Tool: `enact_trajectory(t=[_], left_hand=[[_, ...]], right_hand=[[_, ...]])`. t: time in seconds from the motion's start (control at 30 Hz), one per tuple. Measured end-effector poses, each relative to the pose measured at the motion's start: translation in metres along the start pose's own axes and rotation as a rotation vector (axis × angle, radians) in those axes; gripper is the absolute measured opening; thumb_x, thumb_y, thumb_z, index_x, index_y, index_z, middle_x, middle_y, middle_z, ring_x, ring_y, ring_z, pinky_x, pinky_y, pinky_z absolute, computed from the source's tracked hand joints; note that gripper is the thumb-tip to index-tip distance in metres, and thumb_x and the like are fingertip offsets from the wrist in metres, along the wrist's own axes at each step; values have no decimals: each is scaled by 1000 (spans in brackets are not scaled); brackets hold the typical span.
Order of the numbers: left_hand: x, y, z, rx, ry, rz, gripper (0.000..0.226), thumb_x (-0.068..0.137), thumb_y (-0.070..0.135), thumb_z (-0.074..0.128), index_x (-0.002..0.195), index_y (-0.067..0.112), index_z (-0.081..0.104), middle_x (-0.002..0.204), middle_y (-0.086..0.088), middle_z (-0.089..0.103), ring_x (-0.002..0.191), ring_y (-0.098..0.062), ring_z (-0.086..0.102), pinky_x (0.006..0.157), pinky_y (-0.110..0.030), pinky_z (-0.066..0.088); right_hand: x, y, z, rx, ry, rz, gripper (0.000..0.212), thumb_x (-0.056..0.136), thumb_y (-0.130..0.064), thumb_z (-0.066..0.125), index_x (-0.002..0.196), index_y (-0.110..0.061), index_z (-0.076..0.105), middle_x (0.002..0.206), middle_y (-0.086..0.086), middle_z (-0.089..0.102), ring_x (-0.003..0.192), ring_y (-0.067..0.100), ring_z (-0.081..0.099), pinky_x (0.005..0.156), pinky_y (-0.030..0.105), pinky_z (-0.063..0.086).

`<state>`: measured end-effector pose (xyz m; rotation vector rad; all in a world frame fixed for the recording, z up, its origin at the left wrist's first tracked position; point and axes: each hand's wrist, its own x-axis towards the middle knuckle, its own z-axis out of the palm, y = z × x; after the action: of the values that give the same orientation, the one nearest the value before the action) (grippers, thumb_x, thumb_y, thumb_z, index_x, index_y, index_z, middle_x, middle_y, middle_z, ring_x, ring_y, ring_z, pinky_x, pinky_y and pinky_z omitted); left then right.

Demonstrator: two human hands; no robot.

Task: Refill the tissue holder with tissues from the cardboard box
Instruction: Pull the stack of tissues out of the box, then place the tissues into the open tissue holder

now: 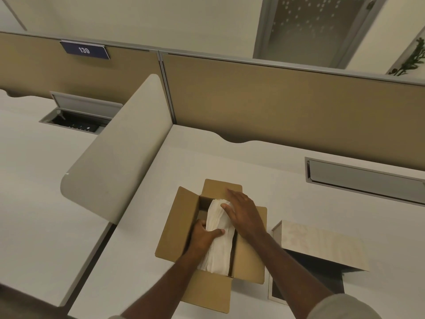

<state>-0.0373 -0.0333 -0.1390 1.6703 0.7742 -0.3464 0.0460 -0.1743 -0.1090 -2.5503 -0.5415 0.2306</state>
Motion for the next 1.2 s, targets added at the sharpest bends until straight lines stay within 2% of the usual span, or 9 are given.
enact_trajectory(t=[0.17, 0.27, 0.33, 0.5, 0.63, 0.8, 0.93, 1.07, 1.2], left_hand=[[-19, 7, -7, -39, 38, 168, 63, 72, 28, 86, 118, 20, 45, 114, -3, 59, 99, -17, 62, 76, -26, 54], [-39, 18, -16, -78, 86, 260, 73, 62, 50, 81, 121, 26, 44, 118, -1, 61, 102, -19, 64, 91, -43, 57], [-52, 27, -21, -101, 112, 332, 80, 57, 58, 78, 123, 27, 45, 116, 2, 62, 102, -19, 65, 88, -39, 58], [-87, 52, -24, -16, 132, 559, 68, 60, 58, 77, 117, 41, 44, 110, 14, 60, 99, -6, 63, 72, -15, 55], [-111, 71, -18, 53, 111, 663, 63, 62, 63, 76, 113, 52, 41, 108, 21, 59, 97, 1, 63, 69, -13, 56], [-137, 84, 3, 78, 90, 690, 69, 70, 53, 79, 125, 33, 44, 111, 11, 59, 98, -12, 65, 83, -28, 60], [-154, 93, 27, 81, 35, 741, 65, 71, 44, 80, 123, 29, 45, 112, 6, 60, 98, -13, 65, 84, -27, 60], [-168, 96, 59, 118, -39, 792, 64, 72, 40, 81, 123, 32, 43, 112, 12, 58, 100, -9, 64, 85, -25, 60], [-180, 93, 90, 215, -130, 841, 77, 72, 45, 80, 134, 34, 36, 122, 16, 52, 109, -7, 57, 88, -20, 56]], right_hand=[[-1, -18, -37, 176, 48, -70, 59, 99, -53, 38, 152, -31, 27, 157, -6, 34, 143, 14, 29, 113, 27, 15], [-5, -27, -70, 344, -18, -114, 63, 94, -59, 43, 151, -40, 24, 156, -14, 34, 141, 9, 31, 117, 40, 27], [-9, -35, -99, 406, -77, -151, 70, 88, -62, 51, 150, -45, 22, 153, -19, 36, 139, 6, 32, 113, 39, 30], [-27, -59, -167, 143, -262, -376, 107, 70, -69, 70, 150, -50, 2, 162, -17, 14, 147, 9, 14, 119, 40, 18], [-45, -67, -204, -4, -371, -434, 121, 64, -67, 76, 150, -48, -7, 160, -9, 22, 140, 15, 26, 114, 39, 25], [-81, -59, -239, -80, -328, -471, 124, 62, -69, 77, 150, -47, -7, 157, -7, 28, 134, 16, 34, 113, 40, 32], [-116, -42, -251, -145, -252, -479, 124, 66, -60, 80, 150, -47, -10, 149, -4, 37, 126, 15, 41, 105, 29, 34], [-143, -19, -255, -123, -26, -451, 108, 76, -41, 80, 150, -47, 1, 135, -2, 54, 112, 18, 54, 96, 39, 50], [-171, 10, -265, 27, 62, -373, 95, 79, -30, 80, 147, -49, 17, 123, -15, 53, 106, 11, 55, 88, 37, 54]])
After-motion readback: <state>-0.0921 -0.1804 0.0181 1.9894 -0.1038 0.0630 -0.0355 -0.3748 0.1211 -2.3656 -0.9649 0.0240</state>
